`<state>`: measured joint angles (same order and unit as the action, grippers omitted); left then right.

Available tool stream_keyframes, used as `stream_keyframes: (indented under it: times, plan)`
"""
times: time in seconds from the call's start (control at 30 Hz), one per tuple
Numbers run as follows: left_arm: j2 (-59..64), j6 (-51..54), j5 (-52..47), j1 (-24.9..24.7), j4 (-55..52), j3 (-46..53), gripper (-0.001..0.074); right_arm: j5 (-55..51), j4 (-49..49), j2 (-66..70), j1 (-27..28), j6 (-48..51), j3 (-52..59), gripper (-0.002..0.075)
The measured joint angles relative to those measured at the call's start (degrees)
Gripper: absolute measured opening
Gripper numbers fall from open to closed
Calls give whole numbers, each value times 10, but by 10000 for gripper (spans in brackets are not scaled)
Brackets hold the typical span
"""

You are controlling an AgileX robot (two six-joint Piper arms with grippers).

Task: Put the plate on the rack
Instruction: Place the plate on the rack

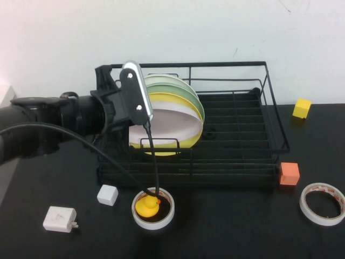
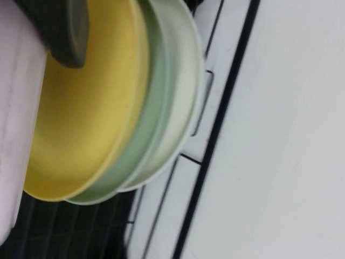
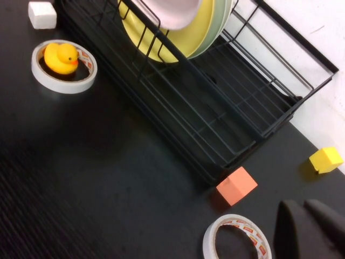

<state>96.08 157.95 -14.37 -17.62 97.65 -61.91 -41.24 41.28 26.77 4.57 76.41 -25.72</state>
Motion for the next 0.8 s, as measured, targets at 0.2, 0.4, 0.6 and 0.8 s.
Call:
stream_keyframes:
  times: [0.2,0.4,0.6,0.8]
  plan:
    - [19,9,-9,0,0,0,82,0,0,0,0,0,6,0]
    - [21,9,-30,0,0,0,180,0,0,0,0,0,9,0]
    - [21,9,-36,0,0,-1,417,0,0,0,0,0,9,0]
    - [21,12,-33,0,0,-3,450,0,2,0,0,0,9,0]
